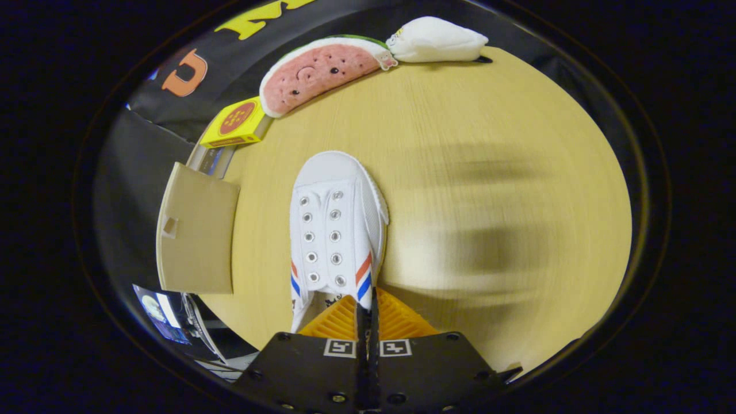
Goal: Open the storage box then place both shoes into the box .Put the left shoe in first, then the right shoe, with the right side of both shoes facing outward in a uniform manner.
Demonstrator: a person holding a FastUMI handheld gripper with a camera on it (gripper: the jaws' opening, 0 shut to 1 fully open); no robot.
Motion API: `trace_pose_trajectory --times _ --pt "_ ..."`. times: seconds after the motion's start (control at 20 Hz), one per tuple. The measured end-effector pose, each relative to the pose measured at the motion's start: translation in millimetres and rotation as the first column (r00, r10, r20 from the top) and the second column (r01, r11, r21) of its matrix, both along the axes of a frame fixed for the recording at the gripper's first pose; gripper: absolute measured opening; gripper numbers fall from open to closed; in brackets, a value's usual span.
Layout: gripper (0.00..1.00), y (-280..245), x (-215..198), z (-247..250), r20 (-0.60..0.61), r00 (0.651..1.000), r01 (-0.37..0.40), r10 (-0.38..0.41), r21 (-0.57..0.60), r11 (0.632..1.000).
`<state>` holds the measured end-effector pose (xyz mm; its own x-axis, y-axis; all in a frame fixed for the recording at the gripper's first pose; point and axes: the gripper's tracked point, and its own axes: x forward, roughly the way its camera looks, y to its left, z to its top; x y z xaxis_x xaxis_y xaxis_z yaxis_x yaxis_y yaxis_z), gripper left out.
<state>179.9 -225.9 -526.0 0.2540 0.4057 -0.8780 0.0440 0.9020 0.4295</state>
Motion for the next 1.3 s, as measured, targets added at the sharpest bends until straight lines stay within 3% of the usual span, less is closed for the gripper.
trace_pose_trajectory --times 0.25,0.55,1.05,1.3 --pt "0.00 1 -19 30 -0.006 1.000 0.012 -0.012 -0.021 1.000" --pt "0.00 39 -35 90 0.048 0.999 0.013 -0.013 -0.012 1.000" --pt "0.00 196 -43 208 0.163 0.984 -0.073 0.068 0.020 0.997" --pt "0.00 273 -27 235 0.179 0.983 -0.043 0.037 0.028 0.999"
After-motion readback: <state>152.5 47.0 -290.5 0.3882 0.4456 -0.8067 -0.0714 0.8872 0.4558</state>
